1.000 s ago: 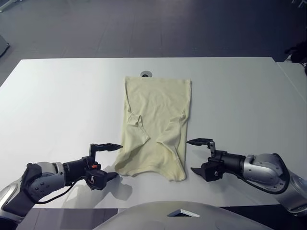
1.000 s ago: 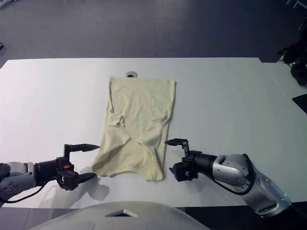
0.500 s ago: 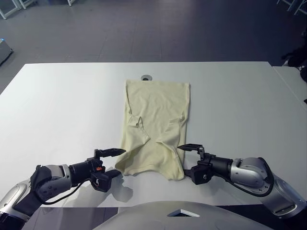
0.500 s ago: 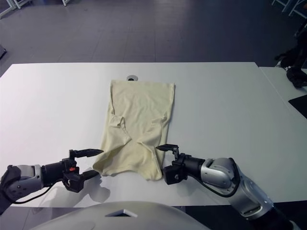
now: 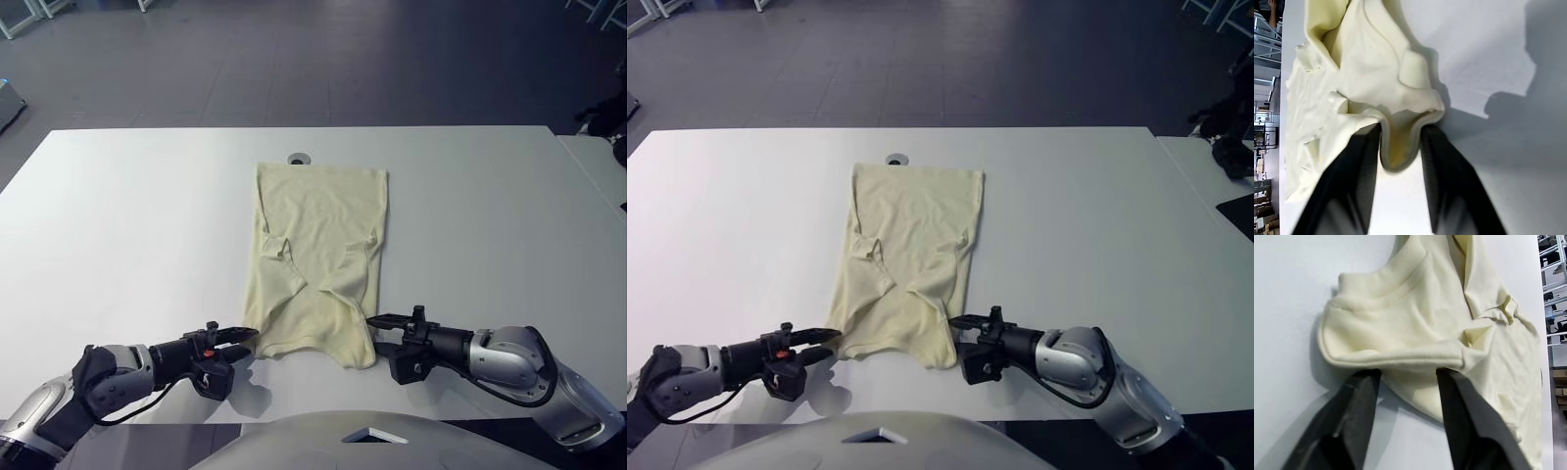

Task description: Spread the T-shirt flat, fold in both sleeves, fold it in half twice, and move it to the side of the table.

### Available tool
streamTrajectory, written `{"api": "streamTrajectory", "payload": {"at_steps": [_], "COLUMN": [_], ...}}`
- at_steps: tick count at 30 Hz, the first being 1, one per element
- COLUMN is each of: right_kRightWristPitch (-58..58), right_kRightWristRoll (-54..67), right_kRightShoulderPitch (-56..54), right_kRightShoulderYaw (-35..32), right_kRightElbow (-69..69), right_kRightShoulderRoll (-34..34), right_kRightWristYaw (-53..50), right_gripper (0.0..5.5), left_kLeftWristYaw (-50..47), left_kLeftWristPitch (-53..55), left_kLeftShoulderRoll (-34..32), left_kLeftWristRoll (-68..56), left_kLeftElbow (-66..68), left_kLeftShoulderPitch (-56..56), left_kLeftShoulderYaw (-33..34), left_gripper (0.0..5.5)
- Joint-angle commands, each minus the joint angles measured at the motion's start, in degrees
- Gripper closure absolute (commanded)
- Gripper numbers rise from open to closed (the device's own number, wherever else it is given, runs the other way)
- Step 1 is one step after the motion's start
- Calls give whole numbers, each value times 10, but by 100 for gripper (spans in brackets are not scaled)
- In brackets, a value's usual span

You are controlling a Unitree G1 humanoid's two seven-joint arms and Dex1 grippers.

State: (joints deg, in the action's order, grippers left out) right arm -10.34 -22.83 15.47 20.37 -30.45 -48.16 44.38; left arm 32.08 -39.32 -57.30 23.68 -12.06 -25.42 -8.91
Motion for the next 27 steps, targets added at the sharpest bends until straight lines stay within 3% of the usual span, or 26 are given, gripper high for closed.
{"api": "streamTrajectory", "payload": {"at_steps": [1, 3, 10, 17, 27], "right_kRightWristPitch": [-3, -6, -31, -58, -52], "right_kRightWristRoll": [-4, -2, 19, 74, 142], "right_kRightShoulderPitch": [0, -2, -5, -8, -23], "right_kRightShoulderYaw": [0, -1, -28, -59, -84], "right_kRightElbow": [-9, -8, 11, 47, 47], "right_kRightShoulderRoll": [5, 7, -16, -71, -143], "right_kRightWristYaw": [2, 2, 10, 62, 157], "right_gripper": [415, 450, 548, 548, 548], "left_kLeftWristYaw": [27, 26, 63, 144, 209], "left_kLeftWristPitch": [19, 21, 75, 183, 277], "left_kLeftShoulderRoll": [-2, -2, 5, 1, -13], "left_kLeftWristRoll": [31, 30, -52, -125, -167], "left_kLeftElbow": [13, 14, -40, -153, -214], "left_kLeftShoulderPitch": [-7, -4, 4, 4, -17], "left_kLeftShoulderYaw": [-23, -26, -35, -54, -49], "left_gripper": [507, 545, 550, 550, 550]}}
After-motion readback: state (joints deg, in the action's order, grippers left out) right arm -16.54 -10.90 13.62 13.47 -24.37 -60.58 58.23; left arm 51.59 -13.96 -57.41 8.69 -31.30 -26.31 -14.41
